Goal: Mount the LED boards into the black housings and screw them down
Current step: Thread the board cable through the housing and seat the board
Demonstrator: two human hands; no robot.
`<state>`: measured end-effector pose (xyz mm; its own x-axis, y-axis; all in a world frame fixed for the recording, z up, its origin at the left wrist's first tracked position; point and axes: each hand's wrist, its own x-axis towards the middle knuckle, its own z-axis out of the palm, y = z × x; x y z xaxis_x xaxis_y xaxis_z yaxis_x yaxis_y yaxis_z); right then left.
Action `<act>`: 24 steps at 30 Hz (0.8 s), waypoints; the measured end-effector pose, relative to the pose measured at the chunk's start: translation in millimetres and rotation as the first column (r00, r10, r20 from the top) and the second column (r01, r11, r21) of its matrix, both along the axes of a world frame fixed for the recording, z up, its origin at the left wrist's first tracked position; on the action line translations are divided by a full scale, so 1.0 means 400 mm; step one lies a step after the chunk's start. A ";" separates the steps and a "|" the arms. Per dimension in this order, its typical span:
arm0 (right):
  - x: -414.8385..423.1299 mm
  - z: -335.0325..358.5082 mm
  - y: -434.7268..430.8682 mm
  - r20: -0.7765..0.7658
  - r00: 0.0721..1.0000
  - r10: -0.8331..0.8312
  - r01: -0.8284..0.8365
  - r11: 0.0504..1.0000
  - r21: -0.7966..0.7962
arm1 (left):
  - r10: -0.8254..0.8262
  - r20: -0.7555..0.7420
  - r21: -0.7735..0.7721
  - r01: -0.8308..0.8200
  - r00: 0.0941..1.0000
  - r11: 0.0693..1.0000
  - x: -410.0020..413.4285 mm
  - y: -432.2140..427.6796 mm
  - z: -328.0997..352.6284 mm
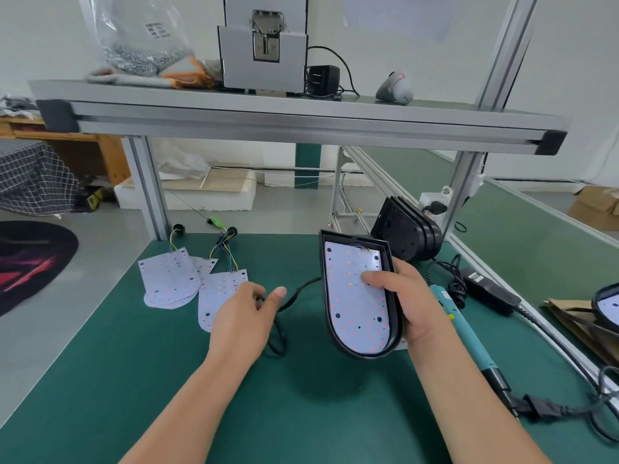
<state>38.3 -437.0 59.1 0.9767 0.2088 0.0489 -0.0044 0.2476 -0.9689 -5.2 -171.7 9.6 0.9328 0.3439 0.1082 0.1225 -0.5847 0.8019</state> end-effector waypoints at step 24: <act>0.001 -0.065 0.086 -0.036 0.997 0.072 -0.080 0.869 -0.488 | -0.136 0.089 -0.114 0.145 0.987 0.983 0.007 -0.017 -0.008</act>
<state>38.7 -402.7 33.1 0.9567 0.2756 -0.0938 -0.0202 -0.2587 -0.9657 -2.2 -178.5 6.4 0.9627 0.2248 0.1507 -0.0216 -0.4911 0.8708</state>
